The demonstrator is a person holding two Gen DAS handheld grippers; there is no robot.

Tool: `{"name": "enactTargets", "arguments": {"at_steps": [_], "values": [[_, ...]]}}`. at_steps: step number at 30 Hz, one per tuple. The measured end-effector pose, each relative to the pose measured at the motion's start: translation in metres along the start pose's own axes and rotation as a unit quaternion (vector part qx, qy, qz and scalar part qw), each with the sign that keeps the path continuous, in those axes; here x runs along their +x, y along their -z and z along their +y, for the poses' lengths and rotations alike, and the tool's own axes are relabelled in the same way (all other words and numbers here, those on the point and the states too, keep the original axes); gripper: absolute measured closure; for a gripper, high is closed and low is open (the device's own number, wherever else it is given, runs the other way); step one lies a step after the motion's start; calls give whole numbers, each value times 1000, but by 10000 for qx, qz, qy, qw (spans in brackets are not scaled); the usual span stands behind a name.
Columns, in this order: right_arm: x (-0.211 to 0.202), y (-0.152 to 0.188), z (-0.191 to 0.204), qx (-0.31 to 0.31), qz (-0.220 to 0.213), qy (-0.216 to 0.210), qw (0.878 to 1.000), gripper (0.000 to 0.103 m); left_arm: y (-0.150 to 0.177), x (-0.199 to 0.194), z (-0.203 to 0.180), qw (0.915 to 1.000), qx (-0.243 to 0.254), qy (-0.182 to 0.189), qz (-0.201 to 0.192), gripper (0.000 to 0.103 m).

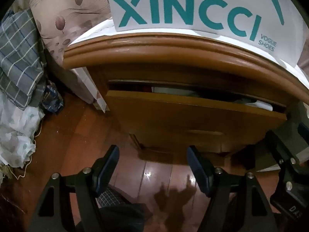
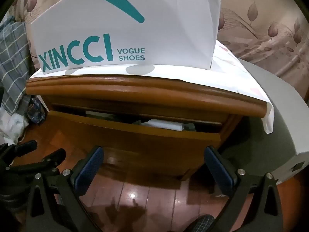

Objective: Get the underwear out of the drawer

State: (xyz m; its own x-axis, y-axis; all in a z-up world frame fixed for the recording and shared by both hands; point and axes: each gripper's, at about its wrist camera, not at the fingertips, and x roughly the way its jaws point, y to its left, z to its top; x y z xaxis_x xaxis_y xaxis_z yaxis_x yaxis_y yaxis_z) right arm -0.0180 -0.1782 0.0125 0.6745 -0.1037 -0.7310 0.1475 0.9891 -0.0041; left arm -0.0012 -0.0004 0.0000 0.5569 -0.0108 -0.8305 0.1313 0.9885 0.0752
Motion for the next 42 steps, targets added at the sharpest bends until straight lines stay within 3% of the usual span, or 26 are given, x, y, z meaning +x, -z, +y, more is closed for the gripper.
{"name": "enactTargets", "arguments": {"at_steps": [7,13,42], "values": [[5,-9,-10,92,112,-110,9998,1,0,-3,4,9999,2,139,73,29],[-4,-1,2,-39,-112,178,9998,1,-3,5,19,9996,-27,145,226,29],[1,0,2,82,95,13,9999,1,1,14,9,9993,-37,41,363,29]]}}
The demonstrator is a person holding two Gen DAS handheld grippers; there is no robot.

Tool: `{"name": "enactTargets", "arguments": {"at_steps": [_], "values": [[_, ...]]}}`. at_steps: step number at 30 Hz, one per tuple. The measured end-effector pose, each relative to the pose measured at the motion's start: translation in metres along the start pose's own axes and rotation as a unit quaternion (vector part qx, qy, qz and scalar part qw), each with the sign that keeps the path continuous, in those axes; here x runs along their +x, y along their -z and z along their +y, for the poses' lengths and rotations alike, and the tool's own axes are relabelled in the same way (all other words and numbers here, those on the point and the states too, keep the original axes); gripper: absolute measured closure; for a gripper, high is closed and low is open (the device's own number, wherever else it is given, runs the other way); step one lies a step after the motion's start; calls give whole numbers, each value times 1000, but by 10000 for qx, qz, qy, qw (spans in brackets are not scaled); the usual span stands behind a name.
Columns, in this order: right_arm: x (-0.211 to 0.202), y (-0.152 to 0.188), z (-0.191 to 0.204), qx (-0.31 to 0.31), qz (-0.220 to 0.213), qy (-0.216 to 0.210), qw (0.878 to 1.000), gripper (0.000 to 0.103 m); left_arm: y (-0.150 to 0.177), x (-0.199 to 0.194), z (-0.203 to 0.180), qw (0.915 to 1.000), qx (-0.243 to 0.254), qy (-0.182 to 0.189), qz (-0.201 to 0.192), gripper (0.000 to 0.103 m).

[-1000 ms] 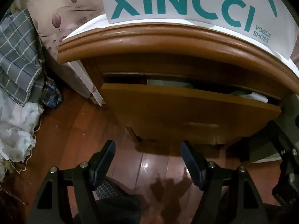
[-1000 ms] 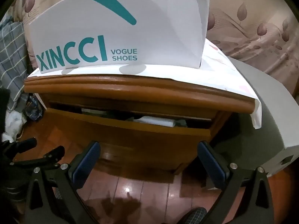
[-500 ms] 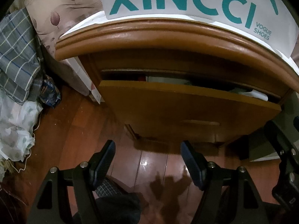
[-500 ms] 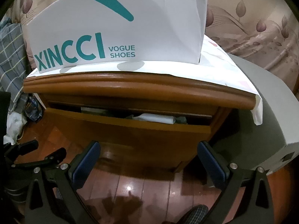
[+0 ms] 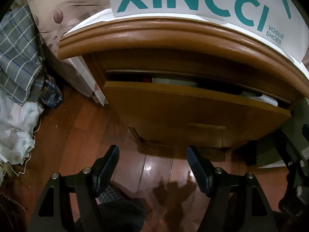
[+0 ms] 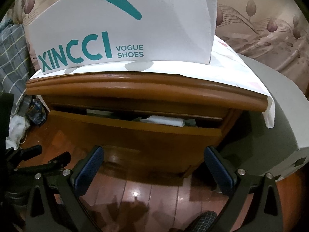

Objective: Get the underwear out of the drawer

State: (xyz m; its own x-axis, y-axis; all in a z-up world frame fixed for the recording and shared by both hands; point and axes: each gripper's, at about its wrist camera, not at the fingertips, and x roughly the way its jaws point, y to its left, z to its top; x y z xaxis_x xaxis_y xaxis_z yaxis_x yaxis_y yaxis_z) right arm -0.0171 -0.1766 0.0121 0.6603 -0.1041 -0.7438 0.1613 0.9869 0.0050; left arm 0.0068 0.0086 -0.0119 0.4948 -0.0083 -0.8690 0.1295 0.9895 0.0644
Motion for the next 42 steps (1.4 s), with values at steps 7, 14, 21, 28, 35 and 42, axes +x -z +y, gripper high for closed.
{"name": "enactTargets", "arguments": {"at_steps": [7,14,21,28,35,42], "values": [[2,1,0,34,46,-17,10000,1,0,1,0,10000,-39,-3,11,29],[3,1,0,16,64,-29,10000,1,0,1,-1,10000,-34,-6,12,29],[4,1,-1,17,96,-44,9999,1,1,1,0,10000,-47,5,14,29],[4,2,0,-9,97,-48,9999,1,1,1,0,10000,-55,4,19,29],[5,4,0,-10,130,-66,9999,1,1,1,2,10000,-51,5,10,29],[5,3,0,-25,142,-70,9999,1,3,1,1,10000,-56,7,22,29]]}}
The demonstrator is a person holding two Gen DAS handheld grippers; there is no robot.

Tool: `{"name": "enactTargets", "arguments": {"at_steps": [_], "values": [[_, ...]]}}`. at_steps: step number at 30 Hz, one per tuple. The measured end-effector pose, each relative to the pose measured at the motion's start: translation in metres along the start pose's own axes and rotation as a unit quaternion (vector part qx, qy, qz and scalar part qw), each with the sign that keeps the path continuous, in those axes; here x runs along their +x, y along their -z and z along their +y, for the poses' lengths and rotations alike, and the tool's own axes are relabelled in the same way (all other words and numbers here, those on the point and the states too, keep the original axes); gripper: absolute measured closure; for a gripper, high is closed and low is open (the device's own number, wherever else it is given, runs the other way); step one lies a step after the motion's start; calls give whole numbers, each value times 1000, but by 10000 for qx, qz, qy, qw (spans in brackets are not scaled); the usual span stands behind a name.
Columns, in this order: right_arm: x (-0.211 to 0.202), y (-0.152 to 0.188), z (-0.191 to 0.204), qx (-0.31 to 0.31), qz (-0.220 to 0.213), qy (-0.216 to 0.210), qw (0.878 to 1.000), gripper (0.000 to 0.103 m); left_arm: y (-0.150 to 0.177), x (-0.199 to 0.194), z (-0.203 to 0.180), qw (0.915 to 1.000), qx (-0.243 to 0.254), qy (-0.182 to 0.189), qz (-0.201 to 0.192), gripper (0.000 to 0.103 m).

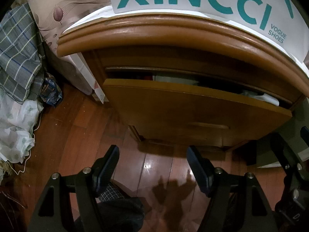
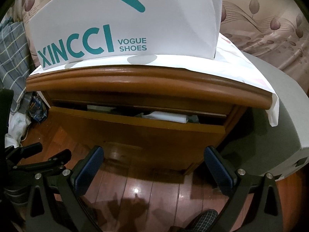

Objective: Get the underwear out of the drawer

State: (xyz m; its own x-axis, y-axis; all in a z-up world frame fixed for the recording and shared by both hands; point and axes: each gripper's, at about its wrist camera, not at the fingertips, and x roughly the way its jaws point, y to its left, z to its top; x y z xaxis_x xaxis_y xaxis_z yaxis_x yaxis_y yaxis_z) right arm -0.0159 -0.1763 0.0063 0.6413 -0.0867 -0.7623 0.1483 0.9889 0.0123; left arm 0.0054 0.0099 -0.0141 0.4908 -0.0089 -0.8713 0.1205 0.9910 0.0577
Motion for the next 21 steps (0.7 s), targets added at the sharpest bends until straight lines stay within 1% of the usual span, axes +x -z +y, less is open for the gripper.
{"name": "enactTargets", "arguments": {"at_steps": [4,9,12,14,15,17,18,19,20,21], "values": [[0,-1,1,3,3,8,10000,1,0,1,0,10000,-11,15,24,29],[0,-1,1,36,6,-1,10000,1,0,4,5,9995,-162,209,144,29],[0,-2,0,65,-8,13,10000,1,0,5,13,9975,-459,484,236,29],[-1,-3,-2,126,-30,11,9999,1,-2,6,22,9943,-773,675,284,29],[-2,-4,-3,164,-41,-5,9999,1,-2,6,26,9922,-913,786,309,29],[-4,-5,-7,223,-61,-6,9997,1,-1,5,38,9838,-1391,1102,266,29],[-5,-6,-9,275,-81,1,9996,1,0,4,42,9802,-1555,1202,247,29],[-6,-7,-12,332,-102,-21,9994,1,0,5,47,9730,-1807,1415,232,29],[-7,-7,-15,371,-116,-31,9992,1,1,6,50,9679,-1973,1541,227,29],[-9,-9,-18,443,-137,-16,9989,1,2,7,54,9603,-2224,1671,207,29]]}}
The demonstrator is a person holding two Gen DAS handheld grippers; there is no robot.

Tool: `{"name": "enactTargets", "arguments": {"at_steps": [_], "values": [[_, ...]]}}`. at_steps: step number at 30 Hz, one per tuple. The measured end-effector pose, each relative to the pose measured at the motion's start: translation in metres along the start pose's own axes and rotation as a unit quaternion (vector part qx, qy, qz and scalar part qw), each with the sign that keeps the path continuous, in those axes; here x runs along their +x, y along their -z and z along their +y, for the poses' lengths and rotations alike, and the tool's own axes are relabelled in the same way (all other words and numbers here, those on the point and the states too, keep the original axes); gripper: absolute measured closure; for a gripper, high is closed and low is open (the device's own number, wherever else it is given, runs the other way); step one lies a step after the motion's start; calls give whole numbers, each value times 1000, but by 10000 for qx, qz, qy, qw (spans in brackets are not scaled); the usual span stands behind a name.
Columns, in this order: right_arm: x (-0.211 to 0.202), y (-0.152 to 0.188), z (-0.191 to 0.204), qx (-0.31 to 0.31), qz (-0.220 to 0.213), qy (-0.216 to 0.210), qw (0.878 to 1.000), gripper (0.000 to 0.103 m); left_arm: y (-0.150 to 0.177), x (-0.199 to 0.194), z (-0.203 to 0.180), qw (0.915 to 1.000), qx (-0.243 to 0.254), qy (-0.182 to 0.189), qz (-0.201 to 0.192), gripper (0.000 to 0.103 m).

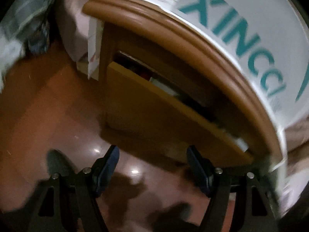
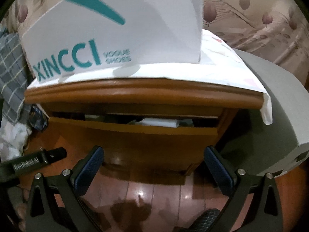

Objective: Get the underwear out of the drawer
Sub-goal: 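Hook the drawer front with the left gripper and pull it open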

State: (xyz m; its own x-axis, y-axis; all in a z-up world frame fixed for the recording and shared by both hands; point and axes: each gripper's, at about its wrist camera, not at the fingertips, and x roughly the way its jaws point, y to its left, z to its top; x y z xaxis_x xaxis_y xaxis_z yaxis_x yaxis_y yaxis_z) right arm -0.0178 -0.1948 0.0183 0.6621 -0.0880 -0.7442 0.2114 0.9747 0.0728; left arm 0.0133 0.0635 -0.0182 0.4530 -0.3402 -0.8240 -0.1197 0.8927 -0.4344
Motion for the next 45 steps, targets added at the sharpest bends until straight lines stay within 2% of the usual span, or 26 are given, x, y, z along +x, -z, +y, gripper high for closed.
{"name": "enactTargets", "arguments": {"at_steps": [3,6,8,12,14,17,21,25,29,32,34,36,40,42,43,45], "values": [[-4,-3,-9,158,-62,10,9999,0,-2,9,9,9981,-567,206,77,29],[-7,-6,-18,330,-90,8,9994,0,-6,24,23,9910,-1233,447,281,29],[-8,-7,-24,407,-88,4,9991,0,-9,35,32,9807,-1787,705,367,29],[-9,-9,-32,515,-90,7,9986,0,-15,51,42,9702,-2224,845,454,29],[-9,-10,-34,543,-90,24,9985,0,-21,61,48,9613,-2518,950,590,29],[-11,-10,-35,549,-112,6,9984,0,-20,72,58,9541,-2788,789,758,29],[-11,-11,-34,526,-114,-33,9985,0,-16,87,67,9414,-3134,875,884,29],[-9,-10,-32,486,-27,-97,9988,0,-1,89,78,9291,-3352,1343,795,29],[-7,-8,-31,484,52,-114,9987,0,3,81,82,9248,-3458,1464,607,29],[-6,-7,-32,520,101,-142,9985,0,3,87,86,9163,-3582,1679,623,29],[-2,-7,-29,498,177,-164,9985,0,-1,83,84,9159,-3575,1740,552,29],[-1,-6,-29,489,222,-174,9984,0,-3,82,81,9214,-3444,1729,504,29],[0,-5,-27,464,228,-177,9985,0,-9,79,73,9271,-3315,1692,450,29],[0,-5,-27,458,226,-171,9985,0,-12,80,72,9257,-3367,1653,488,29],[0,-5,-27,456,224,-174,9986,0,-12,80,72,9236,-3382,1753,441,28],[1,-4,-27,454,235,-159,9986,0,-16,66,68,9289,-3306,1638,310,27]]}}
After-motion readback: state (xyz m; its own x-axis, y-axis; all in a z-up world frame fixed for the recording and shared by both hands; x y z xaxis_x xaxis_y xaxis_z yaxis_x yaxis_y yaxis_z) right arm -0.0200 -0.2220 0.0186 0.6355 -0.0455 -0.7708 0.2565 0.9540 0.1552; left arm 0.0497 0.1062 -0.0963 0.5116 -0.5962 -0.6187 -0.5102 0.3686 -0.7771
